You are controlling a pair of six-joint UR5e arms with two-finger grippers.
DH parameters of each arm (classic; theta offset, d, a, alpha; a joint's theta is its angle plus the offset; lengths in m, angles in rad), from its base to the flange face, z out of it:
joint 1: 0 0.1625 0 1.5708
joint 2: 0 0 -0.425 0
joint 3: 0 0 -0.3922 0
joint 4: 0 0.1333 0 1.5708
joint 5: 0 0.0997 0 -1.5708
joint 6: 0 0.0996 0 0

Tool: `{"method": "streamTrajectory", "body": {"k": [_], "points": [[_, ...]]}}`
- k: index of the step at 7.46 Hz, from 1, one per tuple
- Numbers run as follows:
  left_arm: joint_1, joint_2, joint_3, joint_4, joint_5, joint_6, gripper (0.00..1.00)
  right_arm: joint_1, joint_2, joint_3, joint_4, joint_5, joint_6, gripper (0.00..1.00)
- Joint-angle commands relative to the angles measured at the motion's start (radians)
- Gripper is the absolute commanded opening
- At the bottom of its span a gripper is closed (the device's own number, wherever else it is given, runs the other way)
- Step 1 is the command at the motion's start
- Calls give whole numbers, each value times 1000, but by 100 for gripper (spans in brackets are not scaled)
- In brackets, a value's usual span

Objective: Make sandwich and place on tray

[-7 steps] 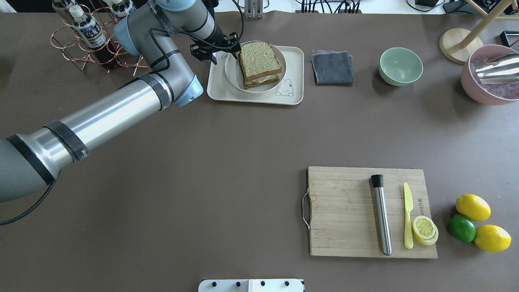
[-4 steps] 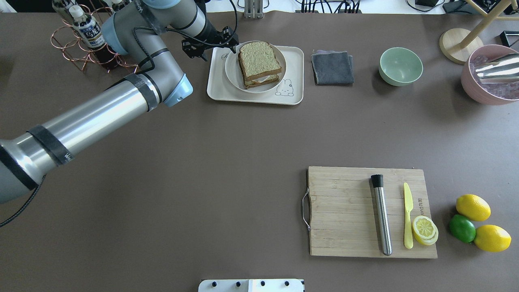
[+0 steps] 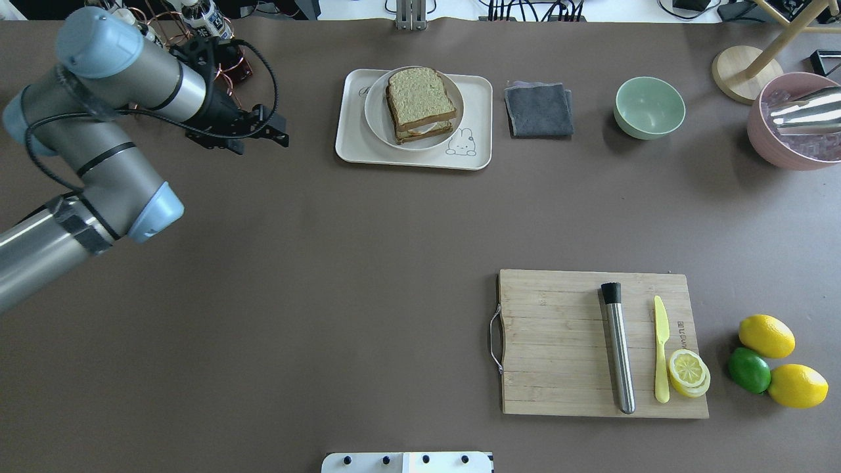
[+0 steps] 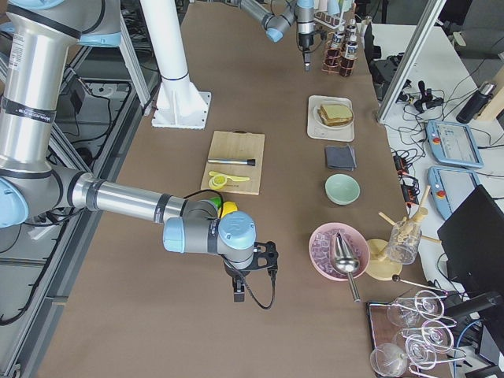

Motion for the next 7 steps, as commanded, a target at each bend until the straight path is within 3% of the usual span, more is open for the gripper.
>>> {"method": "streamTrajectory", "body": {"k": [1, 3, 5, 7], "points": [[-156, 353, -301, 114, -102, 349, 99, 0, 16, 3, 0, -6, 4, 100], [-368, 475, -379, 343, -162, 766, 99, 0, 38, 4, -10, -3, 9, 100], [-564, 473, -373, 660, -156, 1197, 99, 0, 65, -8, -15, -3, 11, 100], [-697, 479, -365, 793, -143, 1386, 99, 0, 134, -8, -129, -3, 11, 100]]}}
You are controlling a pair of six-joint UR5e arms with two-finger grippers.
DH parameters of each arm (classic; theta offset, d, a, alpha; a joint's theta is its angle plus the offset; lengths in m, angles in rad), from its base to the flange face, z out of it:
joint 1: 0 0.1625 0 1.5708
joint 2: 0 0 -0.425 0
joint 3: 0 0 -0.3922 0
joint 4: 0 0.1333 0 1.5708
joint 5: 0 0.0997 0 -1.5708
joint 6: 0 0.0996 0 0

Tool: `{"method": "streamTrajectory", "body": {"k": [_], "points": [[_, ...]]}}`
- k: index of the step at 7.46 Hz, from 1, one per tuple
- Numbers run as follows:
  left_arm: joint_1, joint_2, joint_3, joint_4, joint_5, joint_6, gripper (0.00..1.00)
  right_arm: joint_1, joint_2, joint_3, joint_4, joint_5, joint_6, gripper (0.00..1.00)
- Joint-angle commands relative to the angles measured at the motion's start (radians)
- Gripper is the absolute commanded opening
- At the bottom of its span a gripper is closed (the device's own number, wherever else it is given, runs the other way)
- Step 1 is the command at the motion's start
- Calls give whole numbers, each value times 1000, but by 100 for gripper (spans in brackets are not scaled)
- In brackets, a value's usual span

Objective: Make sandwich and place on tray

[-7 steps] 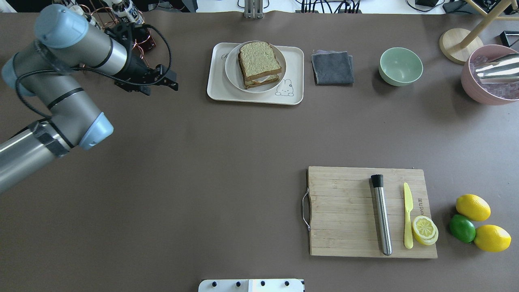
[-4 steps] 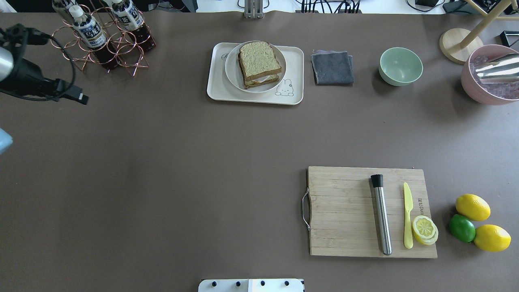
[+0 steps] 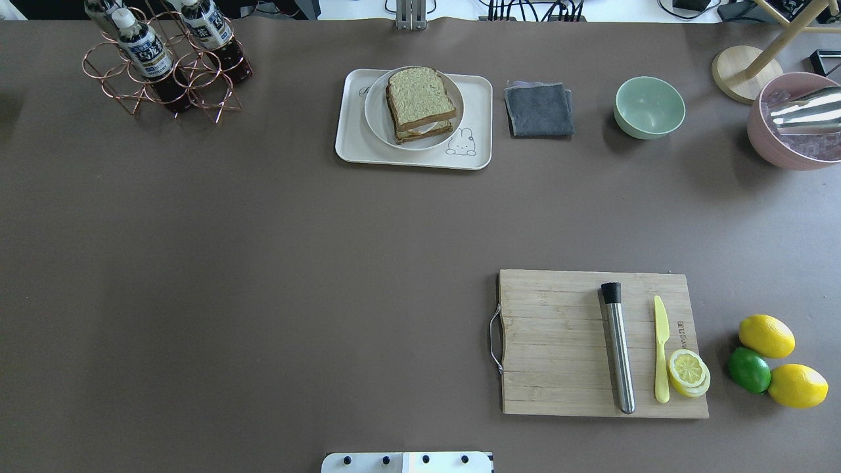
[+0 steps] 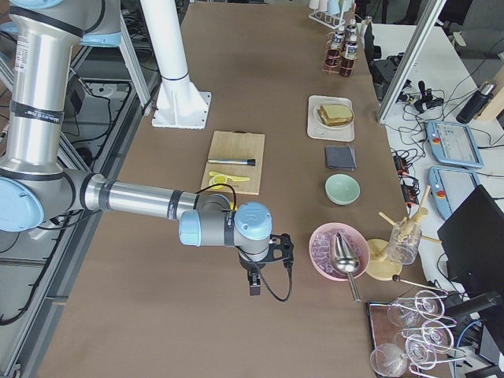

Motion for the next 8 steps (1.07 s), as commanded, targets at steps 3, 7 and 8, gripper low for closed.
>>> {"method": "streamTrajectory", "body": {"k": [3, 7, 8], "points": [[-139, 71, 31, 132, 221, 183, 99, 0, 88, 1, -149, -21, -1, 100], [-141, 123, 103, 132, 40, 171, 99, 0, 71, 9, -146, -21, -3, 100], [-139, 132, 103, 134, 37, 171, 99, 0, 71, 9, -144, -21, -3, 100]]}}
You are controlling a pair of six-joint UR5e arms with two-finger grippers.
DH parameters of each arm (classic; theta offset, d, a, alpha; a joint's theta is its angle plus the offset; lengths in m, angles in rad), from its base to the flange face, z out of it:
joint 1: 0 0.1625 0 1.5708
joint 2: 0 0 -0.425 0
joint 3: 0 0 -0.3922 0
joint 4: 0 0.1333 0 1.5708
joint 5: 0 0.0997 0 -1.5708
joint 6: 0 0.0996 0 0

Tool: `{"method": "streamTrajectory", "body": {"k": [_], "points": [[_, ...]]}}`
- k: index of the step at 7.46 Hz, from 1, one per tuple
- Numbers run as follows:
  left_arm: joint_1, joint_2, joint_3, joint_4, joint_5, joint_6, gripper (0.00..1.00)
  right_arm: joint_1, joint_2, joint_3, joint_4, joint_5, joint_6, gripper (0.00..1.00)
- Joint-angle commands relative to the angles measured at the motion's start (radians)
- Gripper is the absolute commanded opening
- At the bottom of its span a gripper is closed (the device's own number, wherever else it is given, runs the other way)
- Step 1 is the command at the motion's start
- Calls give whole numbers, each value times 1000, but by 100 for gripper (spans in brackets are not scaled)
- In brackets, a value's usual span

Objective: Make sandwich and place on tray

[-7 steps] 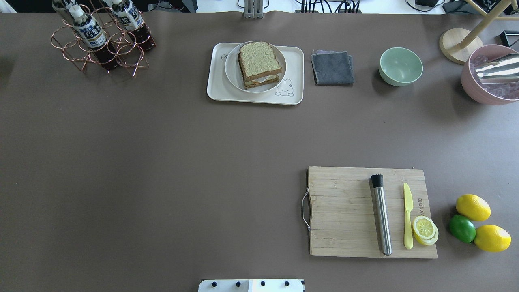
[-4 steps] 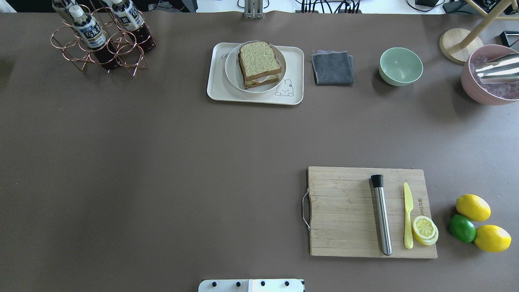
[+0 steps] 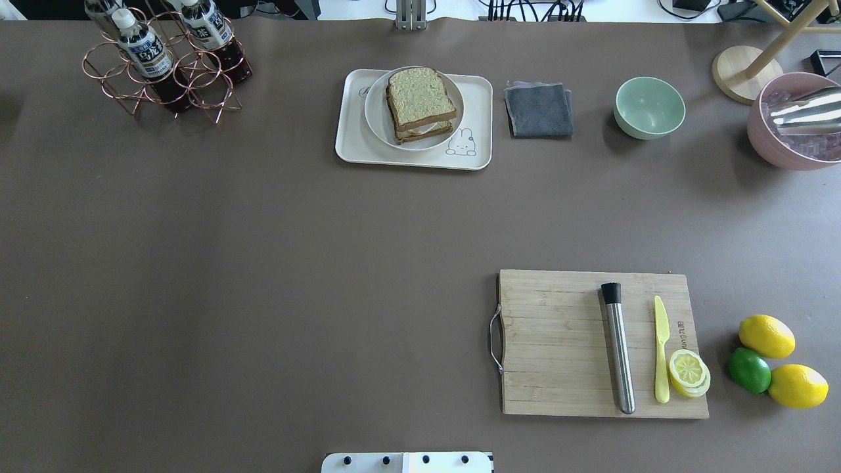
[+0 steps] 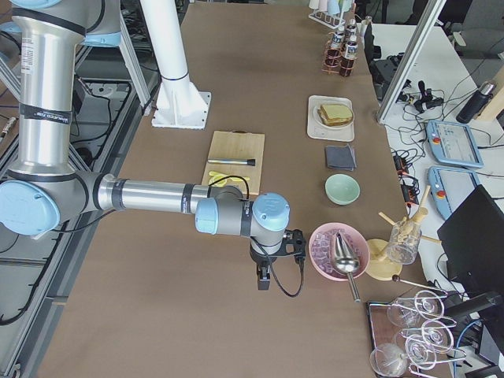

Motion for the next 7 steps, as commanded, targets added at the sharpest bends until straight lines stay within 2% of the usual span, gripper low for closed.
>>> {"method": "streamTrajectory", "body": {"k": [1, 7], "points": [[0, 13, 21, 1, -50, 0, 99, 0, -2, 3, 2, 0, -1, 100], [2, 28, 47, 0, -51, 1, 99, 2, 9, 7, 2, 3, 1, 100]]}}
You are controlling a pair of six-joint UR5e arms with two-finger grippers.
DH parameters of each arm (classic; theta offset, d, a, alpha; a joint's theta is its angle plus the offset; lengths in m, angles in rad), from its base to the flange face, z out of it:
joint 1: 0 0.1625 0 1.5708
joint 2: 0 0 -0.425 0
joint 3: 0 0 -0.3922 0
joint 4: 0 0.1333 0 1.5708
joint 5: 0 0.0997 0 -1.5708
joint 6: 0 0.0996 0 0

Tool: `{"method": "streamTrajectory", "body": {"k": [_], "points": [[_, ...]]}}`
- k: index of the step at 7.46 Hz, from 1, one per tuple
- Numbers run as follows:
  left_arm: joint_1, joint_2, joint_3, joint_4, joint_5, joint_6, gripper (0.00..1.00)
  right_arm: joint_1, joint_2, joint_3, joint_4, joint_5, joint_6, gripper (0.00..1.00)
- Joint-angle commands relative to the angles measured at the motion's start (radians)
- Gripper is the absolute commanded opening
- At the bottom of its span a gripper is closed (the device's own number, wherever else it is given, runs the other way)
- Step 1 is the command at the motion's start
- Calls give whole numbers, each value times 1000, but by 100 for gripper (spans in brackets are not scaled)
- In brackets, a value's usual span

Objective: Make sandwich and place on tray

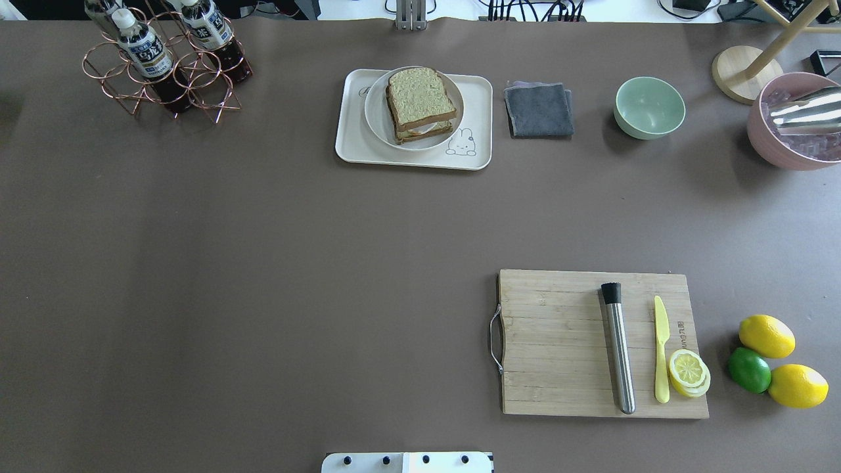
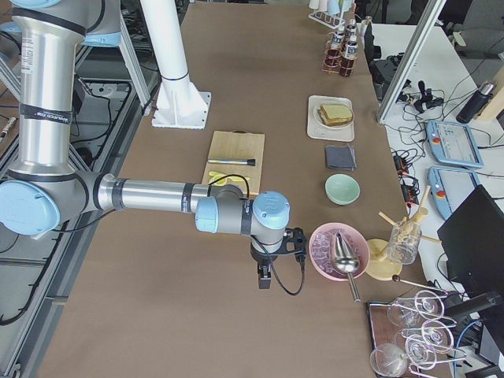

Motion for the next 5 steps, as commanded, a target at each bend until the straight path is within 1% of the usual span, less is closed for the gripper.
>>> {"method": "streamTrajectory", "body": {"k": [1, 5], "points": [[0, 1, 26, -1, -1, 1, 99, 1, 2, 0, 0, 1, 0, 100], [0, 0, 29, -1, -1, 1, 99, 1, -4, 11, 2, 2, 1, 100]]}}
